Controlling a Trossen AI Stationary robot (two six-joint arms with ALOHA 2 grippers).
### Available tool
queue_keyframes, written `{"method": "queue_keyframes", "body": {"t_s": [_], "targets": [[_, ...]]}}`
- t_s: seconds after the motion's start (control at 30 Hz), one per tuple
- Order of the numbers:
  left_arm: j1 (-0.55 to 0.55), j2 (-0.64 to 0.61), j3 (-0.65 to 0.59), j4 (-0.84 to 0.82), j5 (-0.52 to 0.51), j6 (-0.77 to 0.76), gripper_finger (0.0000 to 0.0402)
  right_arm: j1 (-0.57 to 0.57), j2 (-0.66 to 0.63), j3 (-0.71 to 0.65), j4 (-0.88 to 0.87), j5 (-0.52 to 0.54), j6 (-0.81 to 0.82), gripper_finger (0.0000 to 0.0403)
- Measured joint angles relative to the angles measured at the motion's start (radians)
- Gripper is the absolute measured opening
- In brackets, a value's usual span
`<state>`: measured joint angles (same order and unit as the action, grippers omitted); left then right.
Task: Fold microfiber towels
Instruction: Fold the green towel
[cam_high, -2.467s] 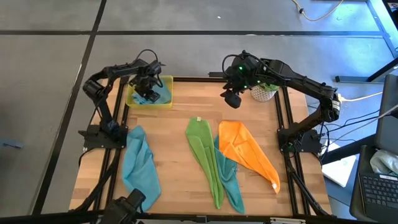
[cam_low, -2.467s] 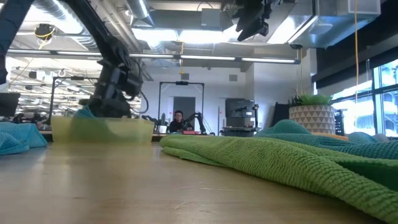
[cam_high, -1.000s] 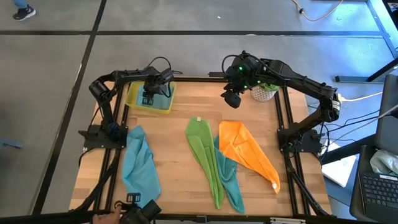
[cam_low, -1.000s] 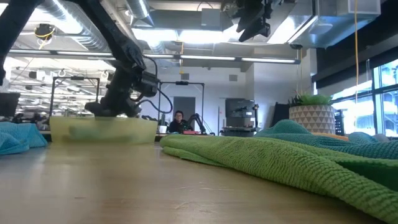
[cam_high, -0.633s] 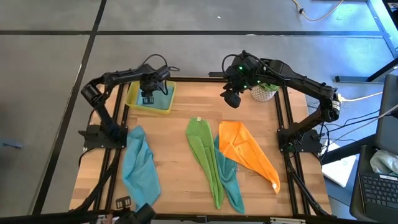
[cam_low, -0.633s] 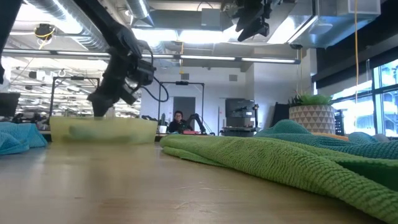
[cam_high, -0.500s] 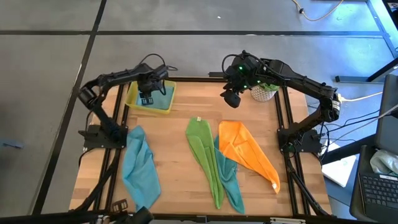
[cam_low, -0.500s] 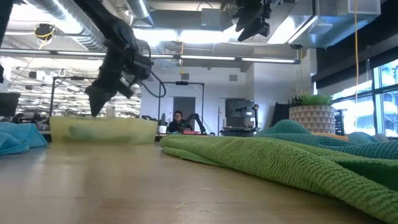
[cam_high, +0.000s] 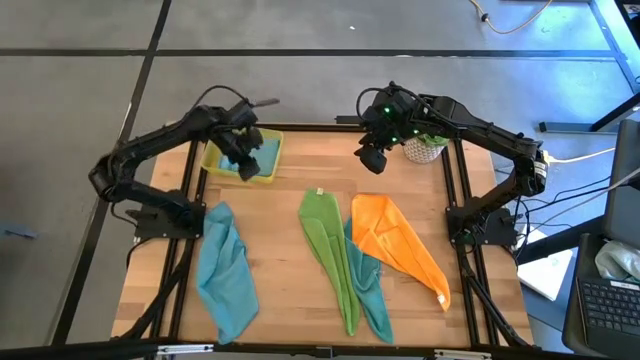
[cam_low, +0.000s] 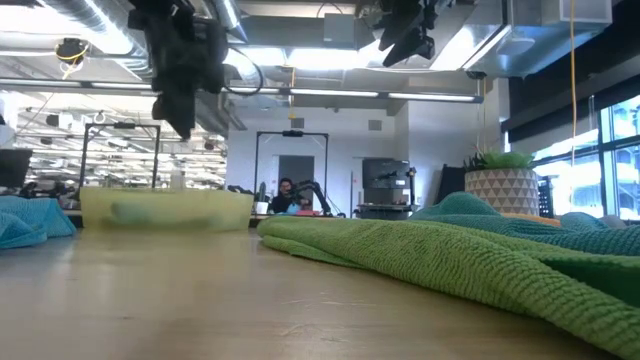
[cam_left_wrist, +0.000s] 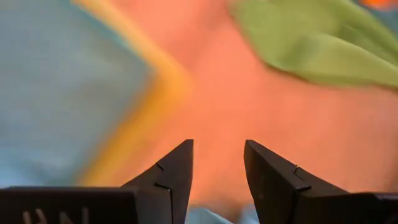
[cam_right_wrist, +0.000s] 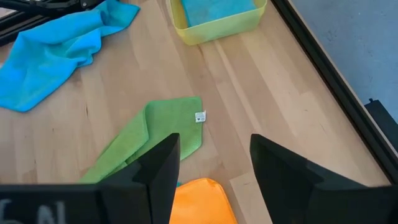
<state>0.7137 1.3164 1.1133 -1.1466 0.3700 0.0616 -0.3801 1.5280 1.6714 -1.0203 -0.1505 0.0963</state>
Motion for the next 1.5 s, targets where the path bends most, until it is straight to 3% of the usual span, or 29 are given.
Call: {"method": "queue_keyframes", "body": {"t_s": [0.07,0.13,0.3,0.53,0.73,0.8,0.93,1.23,1.5], "targets": [[-0.027,0.017,-0.001,-0.05,0.107,0.015,0.0135,0.0,0.0,0.0,0.0,-0.001,0.0,0.0197],[-0.068,0.035,-0.002,-0.059,0.125,0.073,0.0135,0.0,0.0,0.0,0.0,-0.004,-0.001,0.0197],[-0.177,0.103,-0.002,0.073,-0.188,0.25,0.0135,0.0,0.0,0.0,0.011,-0.008,-0.029,0.0197],[-0.191,0.285,-0.002,0.085,-0.195,0.321,0.0135,0.002,0.001,0.0,-0.003,-0.01,-0.017,0.0197],[-0.186,0.364,-0.002,0.127,-0.468,0.343,0.0135,0.024,0.001,0.0,-0.02,-0.01,0.0,0.0197],[-0.174,0.366,-0.002,0.148,-0.511,0.343,0.0135,0.034,0.001,0.0,-0.02,-0.01,-0.001,0.0197],[-0.144,0.365,-0.002,0.146,-0.498,0.344,0.0135,0.049,0.001,0.0,-0.021,-0.01,0.0,0.0197],[-0.131,0.353,-0.002,-0.032,-0.509,0.354,0.0135,0.058,0.001,0.0,-0.02,-0.009,-0.021,0.0197],[-0.131,0.196,-0.002,-0.199,-0.552,0.107,0.0135,0.057,0.001,0.0,-0.019,-0.002,-0.05,0.0197]]}}
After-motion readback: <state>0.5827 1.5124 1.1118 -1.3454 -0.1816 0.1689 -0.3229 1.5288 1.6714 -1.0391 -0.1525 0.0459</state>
